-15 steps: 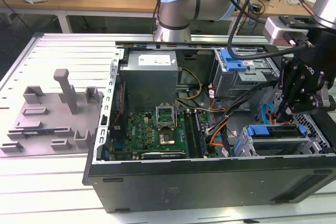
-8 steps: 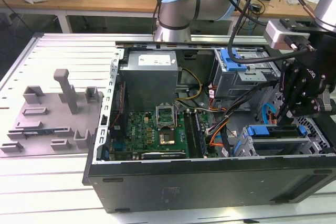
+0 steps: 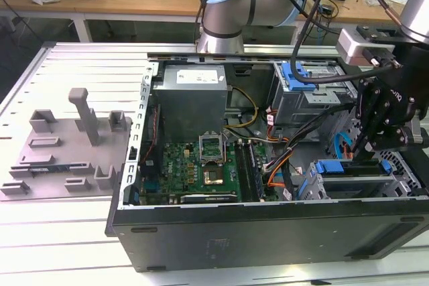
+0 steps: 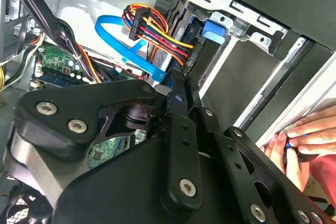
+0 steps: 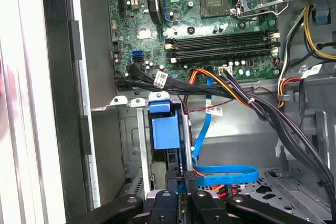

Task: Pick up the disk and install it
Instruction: 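Insert the second disk wire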

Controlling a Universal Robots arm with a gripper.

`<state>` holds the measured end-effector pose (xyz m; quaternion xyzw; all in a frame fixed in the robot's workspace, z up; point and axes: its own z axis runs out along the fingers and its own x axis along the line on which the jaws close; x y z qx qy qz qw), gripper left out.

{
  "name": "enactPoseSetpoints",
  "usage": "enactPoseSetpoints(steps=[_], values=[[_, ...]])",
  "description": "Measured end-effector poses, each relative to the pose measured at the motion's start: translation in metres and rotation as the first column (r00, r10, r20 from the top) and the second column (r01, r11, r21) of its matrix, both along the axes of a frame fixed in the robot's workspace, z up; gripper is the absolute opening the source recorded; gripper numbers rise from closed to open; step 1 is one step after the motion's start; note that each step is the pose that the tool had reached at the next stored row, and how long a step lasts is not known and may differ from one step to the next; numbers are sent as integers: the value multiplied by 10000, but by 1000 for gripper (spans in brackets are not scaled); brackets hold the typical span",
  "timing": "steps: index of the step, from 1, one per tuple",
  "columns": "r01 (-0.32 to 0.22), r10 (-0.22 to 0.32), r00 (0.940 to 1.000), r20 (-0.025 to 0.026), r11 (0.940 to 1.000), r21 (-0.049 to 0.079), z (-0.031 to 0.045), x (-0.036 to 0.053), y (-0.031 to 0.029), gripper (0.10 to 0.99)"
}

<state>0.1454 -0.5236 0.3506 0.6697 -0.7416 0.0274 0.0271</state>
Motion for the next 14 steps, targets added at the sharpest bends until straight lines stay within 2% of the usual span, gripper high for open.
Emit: enactPoseSetpoints(steps=[14], values=[[-210,210,9998,-11,9998,-1,-24,2,0,161]])
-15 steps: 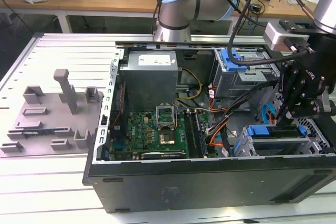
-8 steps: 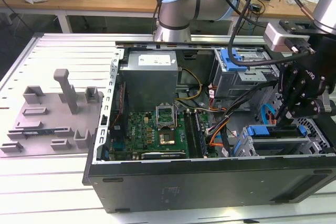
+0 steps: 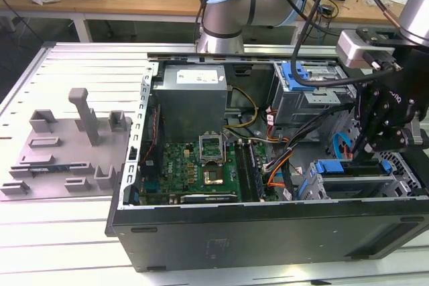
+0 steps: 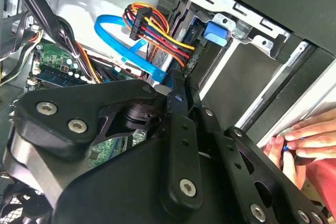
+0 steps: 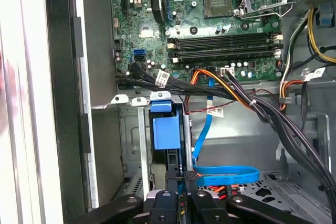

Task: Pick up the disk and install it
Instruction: 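Insert the second disk wire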

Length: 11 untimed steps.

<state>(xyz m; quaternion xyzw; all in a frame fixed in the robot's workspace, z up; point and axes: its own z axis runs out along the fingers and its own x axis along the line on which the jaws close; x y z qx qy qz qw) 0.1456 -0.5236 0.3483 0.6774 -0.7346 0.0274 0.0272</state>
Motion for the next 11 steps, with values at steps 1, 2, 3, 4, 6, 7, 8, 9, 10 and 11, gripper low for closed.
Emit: enactPoseSetpoints(steps=[1,2,3,4,6,7,8,9,10,11], values=[[-5,5,10000,-2,10000,1,-4,3,0,161],[-8,8,10000,-4,10000,0,-6,5,0,161],[-11,11,10000,-5,10000,1,-8,7,0,161],[-14,14,10000,-5,10000,1,-11,9,-1,161],[-21,21,10000,-7,10000,2,-18,12,-1,161],[-32,32,10000,-9,10000,2,-27,15,-1,161],[-49,49,10000,-10,10000,1,-36,16,-1,161],[-61,61,10000,-11,10000,1,-41,17,-1,161],[-76,76,10000,-11,10000,1,-46,17,-1,161],[-104,104,9999,-11,9999,0,-54,18,-1,161]])
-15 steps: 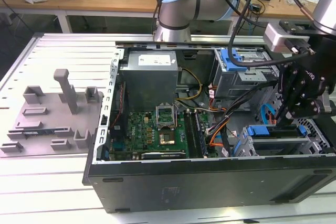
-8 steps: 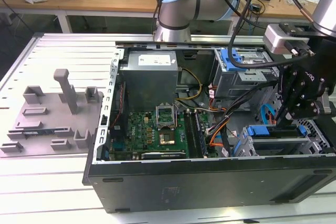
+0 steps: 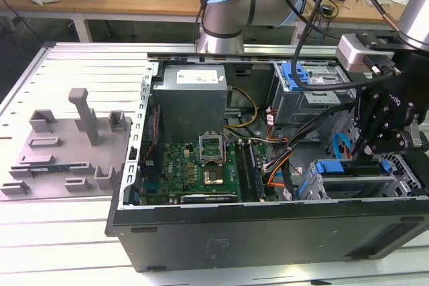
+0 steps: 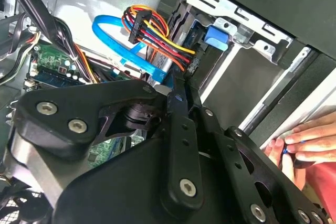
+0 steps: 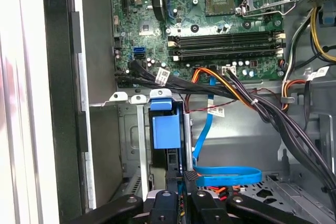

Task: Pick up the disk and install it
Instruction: 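Insert the second disk wire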

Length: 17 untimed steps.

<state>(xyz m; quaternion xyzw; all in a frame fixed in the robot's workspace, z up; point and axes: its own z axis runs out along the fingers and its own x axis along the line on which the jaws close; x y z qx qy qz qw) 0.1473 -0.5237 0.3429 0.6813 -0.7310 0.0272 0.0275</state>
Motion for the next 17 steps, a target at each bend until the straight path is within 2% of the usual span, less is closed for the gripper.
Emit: enactPoseSetpoints(steps=[9,11,13,14,17], values=[[-248,248,9997,0,9997,8,-69,-6,-16,161],[-247,247,9997,-1,9997,16,3,-6,-17,294],[-247,247,9997,-1,9997,5,108,-6,-16,294],[-247,247,9997,-1,9997,1,201,-6,-16,361],[-247,247,9997,-1,9997,1,305,-6,-16,361]])
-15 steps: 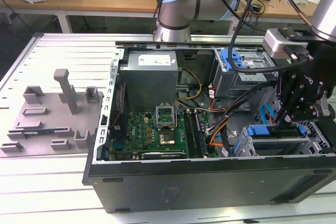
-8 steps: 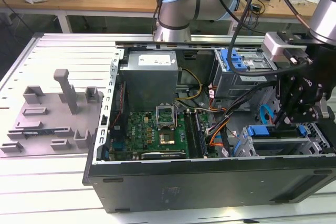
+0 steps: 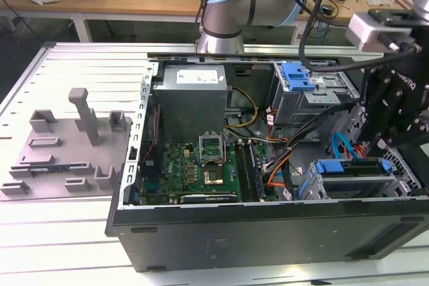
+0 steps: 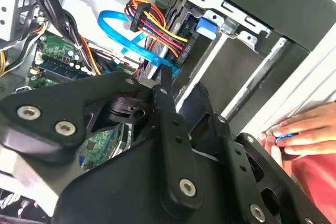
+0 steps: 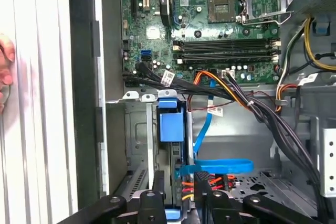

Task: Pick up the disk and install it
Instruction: 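Insert the second disk wire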

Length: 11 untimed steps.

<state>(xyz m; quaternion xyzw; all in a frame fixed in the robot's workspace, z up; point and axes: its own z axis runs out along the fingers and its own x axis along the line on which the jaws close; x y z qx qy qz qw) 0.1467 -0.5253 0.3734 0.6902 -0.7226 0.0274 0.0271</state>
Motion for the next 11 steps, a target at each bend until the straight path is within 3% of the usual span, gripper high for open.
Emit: enactPoseSetpoints(steps=[2,3,5,11], values=[[0,0,10000,0,10000,2,14,0,5,345],[-1,1,10000,0,10000,-1,15,0,9,153],[0,0,10000,1,10000,-2,15,-1,9,106],[0,0,10000,1,10000,-2,15,-2,10,106]])
